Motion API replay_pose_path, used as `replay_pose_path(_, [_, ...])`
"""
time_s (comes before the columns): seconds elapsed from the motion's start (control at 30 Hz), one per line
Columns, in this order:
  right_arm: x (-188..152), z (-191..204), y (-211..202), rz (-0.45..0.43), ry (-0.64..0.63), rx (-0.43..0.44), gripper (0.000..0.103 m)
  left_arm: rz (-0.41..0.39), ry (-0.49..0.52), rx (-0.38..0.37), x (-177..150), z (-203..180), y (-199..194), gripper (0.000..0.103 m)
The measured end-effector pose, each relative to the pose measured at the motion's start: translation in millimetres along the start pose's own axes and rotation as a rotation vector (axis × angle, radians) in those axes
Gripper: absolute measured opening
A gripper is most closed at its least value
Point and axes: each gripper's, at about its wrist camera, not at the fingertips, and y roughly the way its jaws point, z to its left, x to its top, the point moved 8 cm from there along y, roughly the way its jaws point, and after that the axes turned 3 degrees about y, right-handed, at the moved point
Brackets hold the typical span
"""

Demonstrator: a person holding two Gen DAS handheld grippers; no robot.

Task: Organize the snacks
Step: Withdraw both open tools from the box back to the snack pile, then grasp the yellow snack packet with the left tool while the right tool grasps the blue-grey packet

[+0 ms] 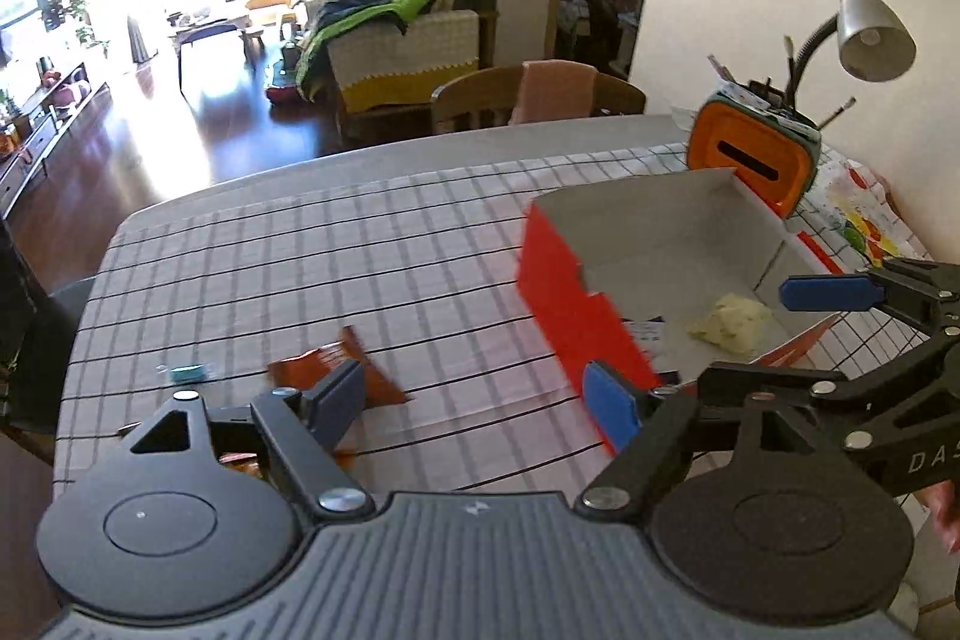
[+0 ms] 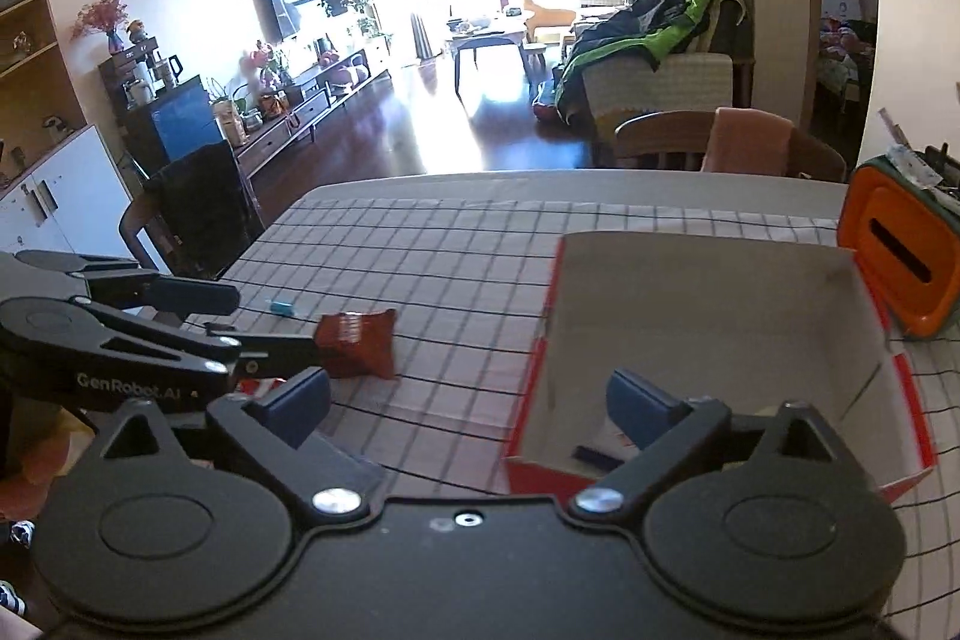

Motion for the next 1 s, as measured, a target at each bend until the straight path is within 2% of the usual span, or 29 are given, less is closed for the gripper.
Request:
replay_pose_path(0.37, [-19.2, 45.0, 26.7, 0.039, 0.018, -0.018, 0.103, -0.058, -0.049, 0.037, -35.6, 75.0, -22.5, 0.088])
replay_pose_path(0.47, [-30.7, 60.4, 36.8, 0.057, 0.007, -0.005, 0.103, -0.055, -0.054, 0.058, -46.8, 95.9, -23.7, 0.093])
replay_pose_path(0.67, [-55.3, 87.9, 66.7, 0.124, -0.108, 0.015, 0.103, -0.003, -0.068, 0.071, -71.9, 135.2, -18.7, 0.094])
replay_pose_path(1.0, [-85.2, 103.1, 117.3, 0.233, -0.243, 0.045, 0.102, 0.103, -0.153, 0.099, -121.7, 181.3, 10.2, 0.094])
